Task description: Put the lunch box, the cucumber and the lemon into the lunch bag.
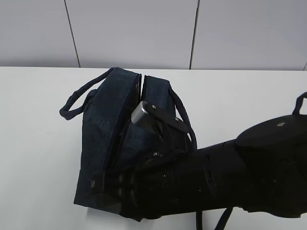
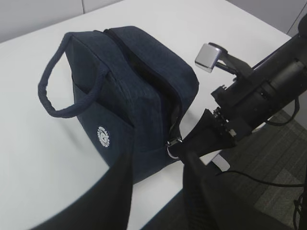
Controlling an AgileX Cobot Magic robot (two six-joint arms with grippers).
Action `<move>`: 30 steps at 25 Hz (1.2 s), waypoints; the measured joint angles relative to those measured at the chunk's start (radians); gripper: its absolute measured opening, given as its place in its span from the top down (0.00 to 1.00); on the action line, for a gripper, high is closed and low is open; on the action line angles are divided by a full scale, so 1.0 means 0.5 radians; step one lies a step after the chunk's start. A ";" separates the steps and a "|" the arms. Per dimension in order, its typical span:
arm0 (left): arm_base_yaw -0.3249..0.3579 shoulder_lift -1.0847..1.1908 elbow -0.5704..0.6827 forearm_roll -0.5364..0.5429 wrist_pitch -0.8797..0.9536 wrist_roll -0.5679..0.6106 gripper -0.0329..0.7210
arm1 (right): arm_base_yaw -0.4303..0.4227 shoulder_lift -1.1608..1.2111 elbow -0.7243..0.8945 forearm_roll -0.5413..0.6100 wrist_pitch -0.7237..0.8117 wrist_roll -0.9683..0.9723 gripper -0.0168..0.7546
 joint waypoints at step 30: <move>0.000 0.560 0.588 -0.372 -0.623 0.308 0.50 | -0.008 -0.017 0.003 -0.069 -0.003 0.000 0.98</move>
